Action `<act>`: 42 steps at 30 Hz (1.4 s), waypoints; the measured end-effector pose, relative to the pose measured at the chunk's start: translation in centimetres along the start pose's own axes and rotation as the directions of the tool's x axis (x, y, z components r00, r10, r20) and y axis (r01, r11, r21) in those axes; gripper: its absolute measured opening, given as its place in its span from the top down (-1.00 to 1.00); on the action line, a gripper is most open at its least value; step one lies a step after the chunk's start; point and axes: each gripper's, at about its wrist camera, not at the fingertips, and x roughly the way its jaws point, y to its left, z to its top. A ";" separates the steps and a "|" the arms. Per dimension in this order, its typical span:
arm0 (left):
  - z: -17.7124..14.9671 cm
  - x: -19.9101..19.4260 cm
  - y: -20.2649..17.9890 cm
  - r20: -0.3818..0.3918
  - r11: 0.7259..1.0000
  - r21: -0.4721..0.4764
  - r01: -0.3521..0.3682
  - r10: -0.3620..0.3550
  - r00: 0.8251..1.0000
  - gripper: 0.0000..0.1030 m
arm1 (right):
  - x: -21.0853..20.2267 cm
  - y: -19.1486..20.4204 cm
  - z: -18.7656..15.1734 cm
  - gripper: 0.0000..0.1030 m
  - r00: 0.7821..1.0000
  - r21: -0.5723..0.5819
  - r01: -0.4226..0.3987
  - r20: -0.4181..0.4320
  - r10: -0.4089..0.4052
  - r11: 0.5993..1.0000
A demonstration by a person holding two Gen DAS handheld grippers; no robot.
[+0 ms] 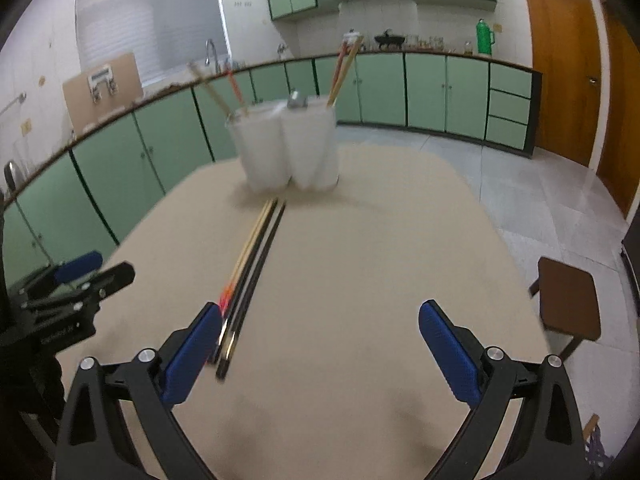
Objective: Organize utensils
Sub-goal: 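Move both open tools back down to the remaining chopsticks, then grasp a black chopstick with the right tool while the left tool grasps a red-patterned one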
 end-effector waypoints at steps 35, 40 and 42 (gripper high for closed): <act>-3.9 1.2 -1.5 -0.109 1.000 -0.002 0.019 -0.019 0.994 -0.39 | 3.8 5.1 -3.6 0.87 0.985 -0.044 -0.074 -0.158 0.066 0.996; -4.0 1.9 -2.9 -0.129 0.998 -0.017 0.064 -0.065 0.989 -0.39 | 2.7 3.4 -3.6 0.88 0.991 -0.053 -0.032 -0.130 0.025 0.998; -4.0 2.4 -3.7 -0.140 0.997 -0.016 0.073 -0.075 0.987 -0.38 | 2.4 2.7 -3.6 0.88 0.992 -0.044 -0.021 -0.125 0.016 0.999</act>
